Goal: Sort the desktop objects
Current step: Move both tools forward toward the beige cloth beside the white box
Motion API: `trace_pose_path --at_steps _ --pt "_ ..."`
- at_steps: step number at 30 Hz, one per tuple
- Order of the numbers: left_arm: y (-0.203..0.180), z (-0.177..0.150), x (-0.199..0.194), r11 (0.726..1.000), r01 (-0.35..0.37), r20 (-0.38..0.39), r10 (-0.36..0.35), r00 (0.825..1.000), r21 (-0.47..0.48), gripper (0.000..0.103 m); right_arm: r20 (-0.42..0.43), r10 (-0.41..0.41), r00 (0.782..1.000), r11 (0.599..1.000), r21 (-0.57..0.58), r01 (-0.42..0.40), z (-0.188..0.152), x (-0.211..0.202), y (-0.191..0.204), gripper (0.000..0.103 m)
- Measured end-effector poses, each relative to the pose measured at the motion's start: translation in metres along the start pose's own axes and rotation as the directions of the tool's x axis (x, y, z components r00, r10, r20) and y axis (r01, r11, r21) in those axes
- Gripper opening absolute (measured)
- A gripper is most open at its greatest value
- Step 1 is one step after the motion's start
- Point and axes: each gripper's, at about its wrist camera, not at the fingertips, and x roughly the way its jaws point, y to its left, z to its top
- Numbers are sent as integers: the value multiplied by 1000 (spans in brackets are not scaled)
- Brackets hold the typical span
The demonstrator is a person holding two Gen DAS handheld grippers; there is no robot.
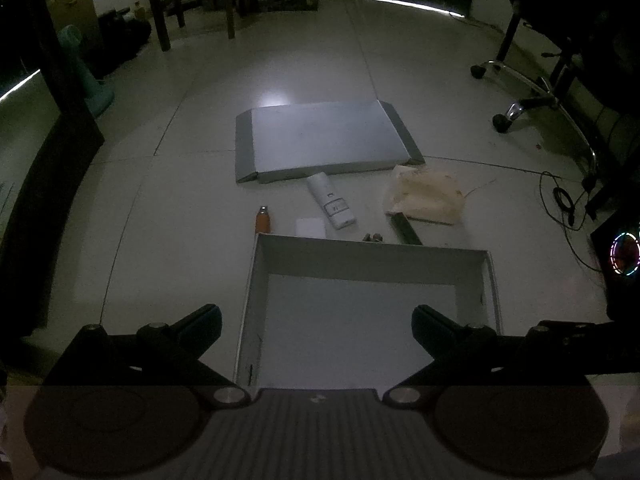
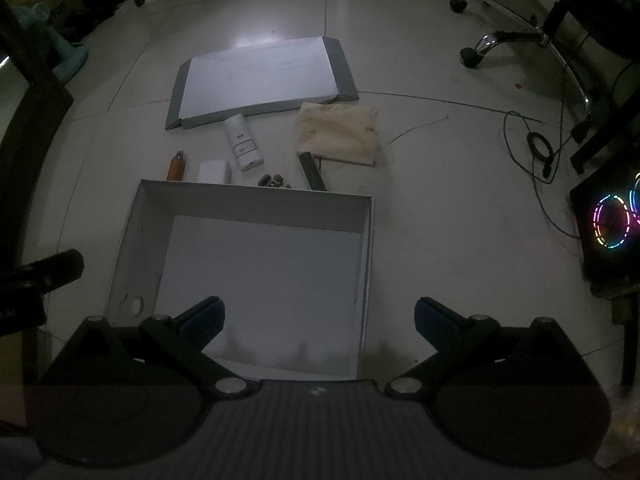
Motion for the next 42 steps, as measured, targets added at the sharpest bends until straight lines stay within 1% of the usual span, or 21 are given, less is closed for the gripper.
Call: trace_pose_path --at_steps 2,5,7,11,17,21,26,30,31,33,34,35,36,38,39,42 --pt "0 -1 0 1000 0 -2 0 1000 0 103 -1 15 1000 1000 1 -15 0 0 -1 103" --pt "4 -2 -1 1000 16 -3 -16 1000 -11 103 -4 14 1000 1000 -10 -14 -1 -3 -3 103" --pt "-1 -3 -2 1000 4 1 -4 1000 -3 103 -7 14 1000 1000 -15 -14 1 -2 -4 103" --pt "-1 0 0 1000 13 -18 -13 1000 -1 103 -9 14 1000 1000 -18 -14 2 0 -3 103" --pt "-3 -2 -3 1000 -28 13 28 1000 -5 103 -4 6 1000 1000 -15 -6 0 0 0 103" --pt "-1 -1 -3 1000 -22 9 22 1000 -20 103 -5 12 1000 1000 -11 -12 1 -2 -2 103" --pt "0 0 -4 1000 -25 10 25 1000 -12 103 -6 17 1000 1000 -3 -17 3 -3 -5 103" --pt "2 2 -2 999 -28 -1 28 1000 -28 103 -3 25 1000 1000 3 -25 5 -3 -8 103" --pt "3 3 -1 999 -24 -15 23 1000 -37 103 -3 27 1000 1000 -2 -27 7 -3 -8 103" --pt "5 5 0 999 -6 -33 5 999 -49 103 -1 16 1000 1000 -5 -16 11 0 -11 103" --pt "5 7 -1 998 -11 -40 8 999 -59 103 -4 -1 1000 1000 9 1 14 0 -14 103" --pt "6 10 -2 997 -12 -54 8 999 -80 103 -8 -16 1000 1000 23 16 17 1 -16 103" --pt "6 14 -3 995 -4 -71 -3 997 -104 103 -14 -14 1000 999 40 15 21 -2 -18 103" --pt "4 20 -6 989 15 -92 -28 995 -144 103 5 2 1000 998 61 -2 31 -12 -21 103" --pt "0 24 -10 989 13 -85 -25 996 -147 103 20 2 1000 998 66 -3 36 -18 -22 103" --pt "-15 37 -21 994 -20 -48 14 999 -106 103 69 0 998 998 69 -5 47 -38 -24 103"
